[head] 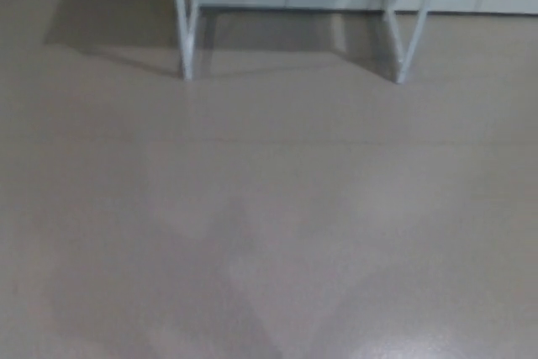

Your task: The robot walks towards a file tray kept in the middle of a desk and uses its right hand to grab a tray and pulls it out towards itself

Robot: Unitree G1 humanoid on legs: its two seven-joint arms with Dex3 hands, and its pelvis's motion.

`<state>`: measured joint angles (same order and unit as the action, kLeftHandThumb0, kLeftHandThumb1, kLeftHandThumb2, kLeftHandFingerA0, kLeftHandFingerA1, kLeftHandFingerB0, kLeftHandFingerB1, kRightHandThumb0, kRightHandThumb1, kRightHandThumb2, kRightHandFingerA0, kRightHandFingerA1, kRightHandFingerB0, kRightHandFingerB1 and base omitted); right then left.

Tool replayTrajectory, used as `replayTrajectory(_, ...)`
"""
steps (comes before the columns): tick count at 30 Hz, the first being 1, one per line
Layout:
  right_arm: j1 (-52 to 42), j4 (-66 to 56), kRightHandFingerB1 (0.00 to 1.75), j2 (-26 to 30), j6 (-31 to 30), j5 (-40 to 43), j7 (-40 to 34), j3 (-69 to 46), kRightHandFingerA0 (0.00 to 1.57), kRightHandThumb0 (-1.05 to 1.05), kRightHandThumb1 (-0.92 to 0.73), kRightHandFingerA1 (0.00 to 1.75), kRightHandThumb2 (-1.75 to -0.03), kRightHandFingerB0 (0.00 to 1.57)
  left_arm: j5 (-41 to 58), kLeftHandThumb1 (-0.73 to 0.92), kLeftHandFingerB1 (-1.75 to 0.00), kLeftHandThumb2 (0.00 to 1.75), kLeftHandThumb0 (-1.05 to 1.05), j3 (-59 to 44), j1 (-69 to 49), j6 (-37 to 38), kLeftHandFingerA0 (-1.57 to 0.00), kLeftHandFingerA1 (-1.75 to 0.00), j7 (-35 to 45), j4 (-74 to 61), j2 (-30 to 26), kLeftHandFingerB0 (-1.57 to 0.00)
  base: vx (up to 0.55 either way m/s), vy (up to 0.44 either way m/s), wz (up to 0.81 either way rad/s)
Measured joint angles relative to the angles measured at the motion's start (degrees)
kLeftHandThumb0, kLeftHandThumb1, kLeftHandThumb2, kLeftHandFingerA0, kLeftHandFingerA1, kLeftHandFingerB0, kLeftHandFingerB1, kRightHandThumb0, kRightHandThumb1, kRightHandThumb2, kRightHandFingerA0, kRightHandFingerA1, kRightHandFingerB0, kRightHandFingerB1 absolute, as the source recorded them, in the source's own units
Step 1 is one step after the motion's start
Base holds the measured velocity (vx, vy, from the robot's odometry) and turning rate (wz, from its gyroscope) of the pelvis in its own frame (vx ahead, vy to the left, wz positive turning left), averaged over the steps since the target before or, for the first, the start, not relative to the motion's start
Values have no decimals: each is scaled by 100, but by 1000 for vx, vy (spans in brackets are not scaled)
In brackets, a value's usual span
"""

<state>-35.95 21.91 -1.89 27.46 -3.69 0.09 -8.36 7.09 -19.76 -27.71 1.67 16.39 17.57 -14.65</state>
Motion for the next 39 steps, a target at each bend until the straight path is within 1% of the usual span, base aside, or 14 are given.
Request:
replayTrajectory(5, -15, 4, 50, 0, 76, -5, -5, 24, 56, -31, -82, 73, -63, 41, -1, 60, -37, 58, -25, 45, -15, 10, -43, -39, 21, 4, -46, -39, 249, 89, 6)
replayTrajectory(6, -23, -36, 49, 0, 81, -9, -5, 34, 56, -30, -81, 73, -63, 41, -3, 54, -44, 68, -32, 63, -34, 19, -40, -45, 26, 3, -56, -38, 275, -59, 12)
replayTrajectory(7, -22, -48, 49, 1, 87, -13, -5, 39, 55, -28, -81, 73, -64, 40, -4, 55, -44, 68, -32, 78, -56, 29, -40, -44, 33, 4, -62, -38, 250, -84, 9)
replayTrajectory(8, -19, -34, 50, 1, 91, -16, -6, 38, 55, -29, -81, 76, -64, 41, -4, 60, -37, 58, -24, 93, -76, 30, -43, -39, 39, 6, -62, -40, 270, -104, 15)
replayTrajectory(10, -7, 24, 49, 10, 108, -25, -7, 37, 56, -29, -81, 76, -63, 41, -7, 60, -37, 58, -25, 120, -98, 49, -43, -39, 43, 16, -64, -39, 253, -172, 22)
replayTrajectory(11, -19, 11, 49, 16, 109, -27, -7, 37, 56, -31, -81, 75, -63, 40, -9, 55, -43, 68, -33, 136, -103, 69, -39, -44, 42, 39, -62, -38, 344, -210, 21)
replayTrajectory(12, -43, -8, 49, 23, 110, -28, -7, 37, 56, -31, -81, 75, -63, 40, -13, 55, -43, 68, -33, 151, -105, 89, -39, -44, 38, 73, -58, -38, 441, -235, 32)
replayTrajectory(16, -64, -95, 50, 151, 106, -36, -16, 39, 57, -33, -82, 80, -63, 41, -23, 55, -43, 69, -34, 242, 24, 235, -40, -44, -9, 238, 75, -39, 395, -272, 36)
replayTrajectory(22, -160, -214, 48, 192, 101, -47, -57, 105, 58, -33, -79, 75, -63, 41, -71, 56, -43, 70, -36, 340, -120, 288, -38, -43, -216, 95, 393, -38, 284, -74, 0)
replayTrajectory(23, -160, -165, 48, 202, 101, -47, -63, 104, 59, -36, -79, 74, -62, 42, -84, 61, -36, 58, -30, 354, -146, 301, -42, -37, -246, 77, 433, -41, 315, 58, -27)
replayTrajectory(25, -165, -41, 49, 218, 103, -43, -68, 99, 58, -38, -78, 82, -63, 42, -125, 61, -36, 58, -28, 365, -174, 356, -44, -38, -280, 121, 451, -43, 390, 125, -24)
replayTrajectory(29, -148, 46, 49, 219, 123, -22, -61, 92, 55, -34, -80, 82, -62, 42, -153, 60, -38, 58, -29, 354, -174, 480, -45, -39, -313, 295, 429, -42, 493, 252, -39)
replayTrajectory(34, -133, -6, 48, 206, 144, -26, -52, 119, 58, -35, -80, 72, -63, 43, -147, 60, -39, 58, -24, 254, -97, 638, -48, -40, -357, 476, 255, -43, 381, 216, -24)
replayTrajectory(39, -126, 54, 49, 211, 144, -30, -55, 114, 59, -36, -79, 75, -62, 44, -149, 60, -38, 58, -25, 232, -59, 781, -47, -40, -380, 728, 192, -43, 342, 66, 15)
